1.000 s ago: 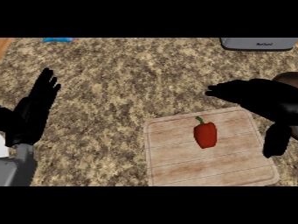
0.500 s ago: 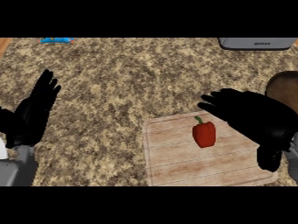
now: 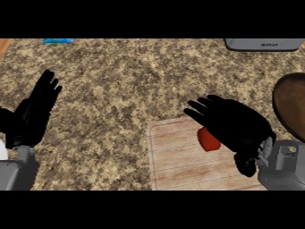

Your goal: Pick the bell pepper from the cutting board and place it in the pan

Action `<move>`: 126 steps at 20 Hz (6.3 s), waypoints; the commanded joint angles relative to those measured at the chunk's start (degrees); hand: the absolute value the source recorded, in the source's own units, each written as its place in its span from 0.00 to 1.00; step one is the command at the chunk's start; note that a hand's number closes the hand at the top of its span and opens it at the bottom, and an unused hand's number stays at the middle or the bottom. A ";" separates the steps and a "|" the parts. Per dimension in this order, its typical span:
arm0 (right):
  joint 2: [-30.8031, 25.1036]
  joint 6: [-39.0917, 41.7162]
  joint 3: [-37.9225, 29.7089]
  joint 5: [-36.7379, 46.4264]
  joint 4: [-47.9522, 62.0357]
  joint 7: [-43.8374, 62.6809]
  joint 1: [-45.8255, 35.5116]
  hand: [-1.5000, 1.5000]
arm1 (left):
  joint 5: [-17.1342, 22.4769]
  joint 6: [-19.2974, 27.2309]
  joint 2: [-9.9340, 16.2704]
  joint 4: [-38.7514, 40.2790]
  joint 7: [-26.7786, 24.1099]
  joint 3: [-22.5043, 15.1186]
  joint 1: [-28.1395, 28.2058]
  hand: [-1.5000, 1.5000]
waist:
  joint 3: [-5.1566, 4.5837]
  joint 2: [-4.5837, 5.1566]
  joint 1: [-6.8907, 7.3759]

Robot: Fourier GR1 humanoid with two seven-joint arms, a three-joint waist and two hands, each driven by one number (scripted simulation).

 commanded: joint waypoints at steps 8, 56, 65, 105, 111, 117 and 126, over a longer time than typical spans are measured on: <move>8.36 0.44 -0.40 11.01 9.28 -2.06 0.20 0.00 | -3.45 0.27 -3.45 -1.82 0.49 -0.43 1.65 0.50 | 0.02 0.02 0.04; 1.77 -27.59 -14.99 23.84 -1.37 -33.87 38.63 1.00 | -5.31 -4.09 -4.91 -3.28 1.52 6.88 4.76 0.50 | -0.01 -1.16 -4.54; -0.97 -33.93 -33.81 15.69 -31.33 -34.77 48.19 1.00 | -5.13 -4.22 -5.06 -5.89 2.64 6.57 6.31 0.50 | 0.03 -0.93 -3.46; -10.86 -47.34 -55.55 9.11 69.19 -70.82 -1.76 1.00 | -6.91 -5.60 -6.25 -1.07 3.94 5.63 -2.40 0.50 | 0.12 0.51 1.14; -7.66 -48.35 -53.94 13.67 79.24 -57.85 -5.76 0.00 | -7.49 -4.93 -7.13 -1.93 5.10 4.41 -3.15 0.50 | 0.18 0.94 2.34; -10.15 -47.20 -55.65 11.99 89.97 -69.47 -6.56 0.00 | -6.72 -6.61 -6.95 -2.84 2.58 4.91 -0.10 0.50 | 0.24 0.80 1.97; -18.80 -28.61 -67.67 -1.08 95.63 -76.15 -7.77 0.00 | -8.33 -4.44 -8.78 -1.61 1.54 4.26 0.52 0.50 | 0.36 0.96 1.30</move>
